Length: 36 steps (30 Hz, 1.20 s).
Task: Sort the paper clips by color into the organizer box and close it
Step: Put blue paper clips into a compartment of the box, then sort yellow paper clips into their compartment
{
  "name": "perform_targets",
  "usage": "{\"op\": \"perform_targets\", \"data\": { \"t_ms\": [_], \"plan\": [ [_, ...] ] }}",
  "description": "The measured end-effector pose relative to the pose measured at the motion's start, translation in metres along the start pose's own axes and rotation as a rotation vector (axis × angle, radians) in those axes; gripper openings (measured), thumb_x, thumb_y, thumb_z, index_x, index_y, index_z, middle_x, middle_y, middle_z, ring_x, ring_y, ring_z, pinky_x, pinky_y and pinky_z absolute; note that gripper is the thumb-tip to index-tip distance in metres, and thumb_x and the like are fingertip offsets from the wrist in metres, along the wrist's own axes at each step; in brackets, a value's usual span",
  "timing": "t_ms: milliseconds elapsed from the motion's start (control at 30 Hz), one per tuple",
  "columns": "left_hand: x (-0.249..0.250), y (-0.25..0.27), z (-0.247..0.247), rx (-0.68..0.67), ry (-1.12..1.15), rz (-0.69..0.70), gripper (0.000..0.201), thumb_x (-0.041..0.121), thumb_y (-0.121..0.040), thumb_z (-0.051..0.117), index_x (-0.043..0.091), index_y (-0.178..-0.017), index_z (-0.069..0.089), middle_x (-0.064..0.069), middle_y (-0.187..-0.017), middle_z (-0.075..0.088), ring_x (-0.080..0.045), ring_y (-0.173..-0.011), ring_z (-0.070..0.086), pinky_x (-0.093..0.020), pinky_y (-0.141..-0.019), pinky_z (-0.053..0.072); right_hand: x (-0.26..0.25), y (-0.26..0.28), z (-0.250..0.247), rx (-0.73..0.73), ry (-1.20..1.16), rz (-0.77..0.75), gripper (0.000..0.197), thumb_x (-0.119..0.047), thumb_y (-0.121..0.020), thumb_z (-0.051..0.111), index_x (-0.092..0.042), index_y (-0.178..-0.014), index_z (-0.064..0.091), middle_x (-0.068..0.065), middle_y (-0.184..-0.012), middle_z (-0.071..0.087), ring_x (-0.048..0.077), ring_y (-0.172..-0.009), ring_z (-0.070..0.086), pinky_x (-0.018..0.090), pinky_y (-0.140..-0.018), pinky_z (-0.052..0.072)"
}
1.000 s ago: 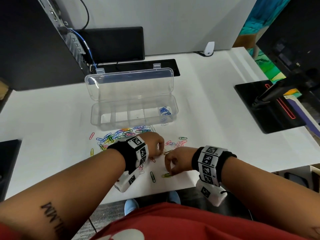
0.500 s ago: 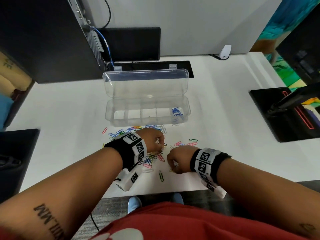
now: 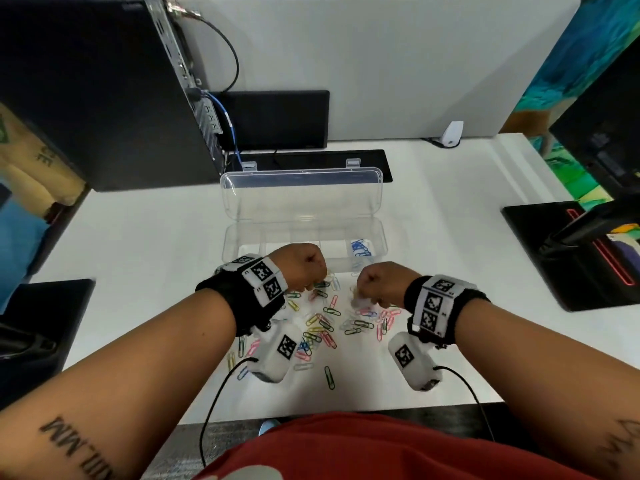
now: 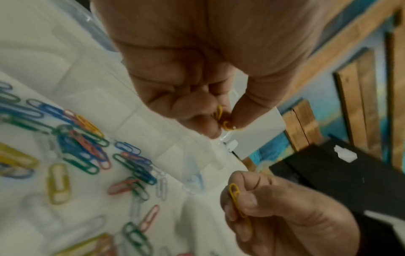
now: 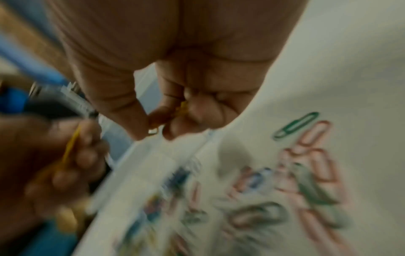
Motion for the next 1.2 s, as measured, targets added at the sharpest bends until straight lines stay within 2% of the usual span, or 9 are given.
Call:
{"op": "perform_targets", "data": {
  "t_ms": [167,300,500,633,733,800,900,1100,1200],
  "plan": [
    [0.013,-0.001,-0.009,-0.001,0.557,-0.124,0.03,-0.005,-0.09,0.043,0.01,-0.064,0.04,-0.012,-0.068,0.057,-0.017,-0.05,0.048,-0.015,-0.036,0.039,-0.018,0.006,-0.017,0.007,-0.727,-0.014,0.024,0.01,-0.088,0.049,-0.009,-0.073,0.049,0.009,-0.065,0.058,0.012,-0.048,0.056,0.018,-0.043,0.044],
    [0.016,-0.002,-0.011,0.037,0.723,-0.119,0.031,-0.006,-0.087,0.045,0.012,-0.062,0.042,-0.01,-0.066,0.056,-0.013,-0.045,0.05,-0.013,-0.038,0.038,-0.028,0.006,-0.022,-0.048,-0.97,-0.034,0.026,0.007,-0.091,0.043,-0.011,-0.098,0.062,0.007,-0.064,0.061,0.012,-0.049,0.059,0.017,-0.048,0.05],
    [0.02,-0.003,-0.018,0.026,0.93,-0.121,0.027,-0.008,-0.09,0.035,0.008,-0.083,0.056,-0.013,-0.076,0.061,-0.019,-0.059,0.062,-0.021,-0.05,0.055,-0.035,0.005,-0.025,-0.107,-1.259,0.085,0.038,-0.023,-0.095,0.034,0.004,-0.099,0.06,0.02,-0.079,0.071,0.026,-0.068,0.071,0.03,-0.064,0.06],
    [0.021,-0.008,-0.02,-0.015,1.059,-0.142,0.017,0.013,-0.097,0.04,0.008,-0.093,0.056,-0.016,-0.089,0.064,-0.023,-0.073,0.062,-0.025,-0.061,0.058,-0.036,0.0,-0.029,-0.057,-1.3,0.135,0.055,-0.043,-0.096,0.034,0.008,-0.102,0.055,0.026,-0.087,0.067,0.034,-0.083,0.066,0.036,-0.067,0.059],
    [0.019,-0.016,-0.021,0.002,1.069,-0.16,0.026,0.03,-0.098,0.042,0.01,-0.093,0.058,-0.017,-0.092,0.064,-0.024,-0.076,0.061,-0.03,-0.072,0.055,-0.039,-0.003,-0.033,-0.032,-1.256,0.179,0.065,-0.055,-0.094,0.032,0.007,-0.105,0.052,0.025,-0.096,0.062,0.033,-0.085,0.062,0.034,-0.062,0.059],
    [0.019,-0.023,-0.021,0.02,1.066,-0.181,0.032,0.037,-0.098,0.041,0.011,-0.091,0.059,-0.016,-0.092,0.062,-0.023,-0.076,0.059,-0.031,-0.076,0.051,-0.042,-0.007,-0.034,-0.009,-1.225,0.195,0.069,-0.058,-0.094,0.03,0.006,-0.108,0.051,0.023,-0.097,0.061,0.032,-0.086,0.061,0.035,-0.069,0.057],
    [0.022,-0.032,-0.021,0.037,1.046,-0.208,0.038,0.044,-0.096,0.041,0.011,-0.092,0.059,-0.016,-0.094,0.06,-0.022,-0.074,0.058,-0.031,-0.076,0.05,-0.047,-0.014,-0.036,0.013,-1.2,0.213,0.077,-0.061,-0.093,0.027,0.006,-0.126,0.044,0.023,-0.099,0.059,0.03,-0.087,0.059,0.036,-0.079,0.05],
    [0.027,-0.048,-0.019,0.011,1.017,-0.246,0.046,0.05,-0.095,0.039,0.011,-0.11,0.058,-0.009,-0.078,0.048,-0.016,-0.064,0.048,-0.025,-0.064,0.043,-0.058,-0.029,-0.036,0.015,-1.195,0.224,0.082,-0.059,-0.094,0.026,0.008,-0.141,0.029,0.017,-0.093,0.052,0.023,-0.08,0.053,0.032,-0.073,0.046],
    [0.028,-0.054,-0.017,-0.025,0.985,-0.24,0.054,0.053,-0.095,0.034,0.012,-0.125,0.053,-0.006,-0.078,0.043,-0.012,-0.063,0.039,-0.023,-0.063,0.038,-0.058,-0.036,-0.036,-0.014,-1.183,0.212,0.077,-0.056,-0.095,0.027,0.006,-0.141,0.031,0.022,-0.119,0.051,0.027,-0.101,0.054,0.033,-0.085,0.045]
  ]
}}
Point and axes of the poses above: each hand's wrist, its own y-axis away from the middle knuckle, its own z-axis out of the palm, x = y × z, the point moved 4 cm from there along -y, towards the middle knuckle
